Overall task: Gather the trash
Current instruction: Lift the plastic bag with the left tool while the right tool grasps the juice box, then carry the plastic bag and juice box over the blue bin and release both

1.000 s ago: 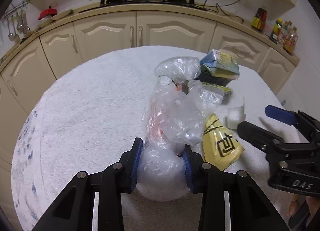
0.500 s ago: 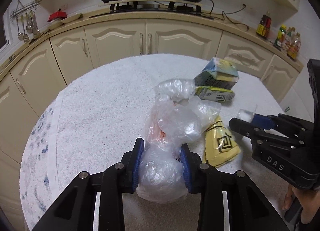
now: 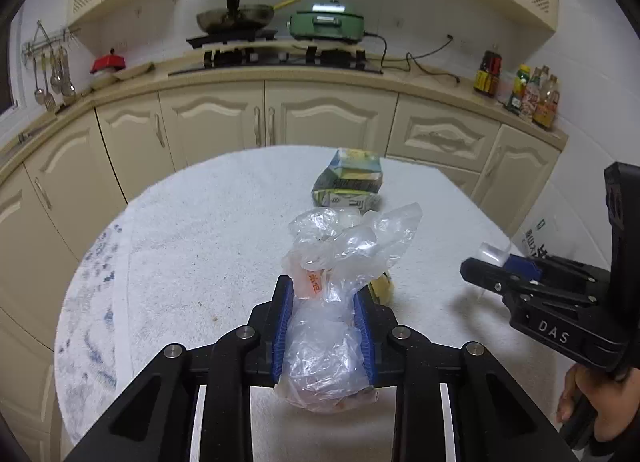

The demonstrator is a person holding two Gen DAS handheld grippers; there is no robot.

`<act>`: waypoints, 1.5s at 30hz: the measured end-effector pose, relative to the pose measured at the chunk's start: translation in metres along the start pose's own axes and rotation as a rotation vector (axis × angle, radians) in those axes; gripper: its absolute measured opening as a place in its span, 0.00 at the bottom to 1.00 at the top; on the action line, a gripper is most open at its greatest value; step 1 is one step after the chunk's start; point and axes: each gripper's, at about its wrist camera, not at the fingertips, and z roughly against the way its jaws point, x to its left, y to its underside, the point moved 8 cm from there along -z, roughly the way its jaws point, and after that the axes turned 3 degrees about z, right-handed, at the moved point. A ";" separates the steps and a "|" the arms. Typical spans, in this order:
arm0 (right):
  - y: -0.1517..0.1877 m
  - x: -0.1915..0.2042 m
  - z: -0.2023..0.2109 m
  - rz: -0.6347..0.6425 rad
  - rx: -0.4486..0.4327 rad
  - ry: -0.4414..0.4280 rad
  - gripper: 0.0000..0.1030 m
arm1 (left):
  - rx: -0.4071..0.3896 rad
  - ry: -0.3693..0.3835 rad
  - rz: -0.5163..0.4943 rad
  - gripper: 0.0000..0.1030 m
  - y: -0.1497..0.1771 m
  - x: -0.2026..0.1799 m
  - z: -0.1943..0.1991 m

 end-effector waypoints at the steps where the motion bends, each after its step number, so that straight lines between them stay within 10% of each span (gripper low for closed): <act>1: 0.003 -0.001 0.008 -0.004 -0.010 -0.001 0.28 | -0.011 0.004 0.001 0.25 0.001 -0.004 0.007; 14: 0.030 -0.028 0.088 -0.068 -0.096 -0.011 0.28 | -0.134 0.055 -0.047 0.13 0.034 -0.063 0.102; 16: 0.035 -0.034 0.093 -0.076 -0.100 -0.009 0.28 | -0.131 0.063 -0.061 0.00 0.041 -0.073 0.108; 26: 0.067 -0.035 0.084 -0.099 -0.055 -0.053 0.28 | -0.035 0.002 -0.084 0.01 0.065 -0.072 0.096; 28: 0.073 -0.027 0.078 -0.090 -0.044 -0.068 0.28 | -0.009 -0.012 -0.086 0.07 0.075 -0.069 0.094; 30: 0.077 -0.022 0.073 -0.087 -0.037 -0.079 0.28 | 0.029 -0.010 -0.086 0.43 0.088 -0.069 0.091; 32: 0.078 -0.021 0.071 -0.092 -0.033 -0.087 0.28 | 0.058 -0.013 -0.098 0.58 0.101 -0.073 0.088; 40: 0.083 -0.013 0.075 -0.087 -0.033 -0.094 0.29 | 0.177 -0.030 -0.127 0.52 0.136 -0.090 0.065; 45: 0.089 -0.013 0.083 -0.081 -0.034 -0.087 0.28 | 0.151 -0.020 -0.105 0.22 0.124 -0.093 0.060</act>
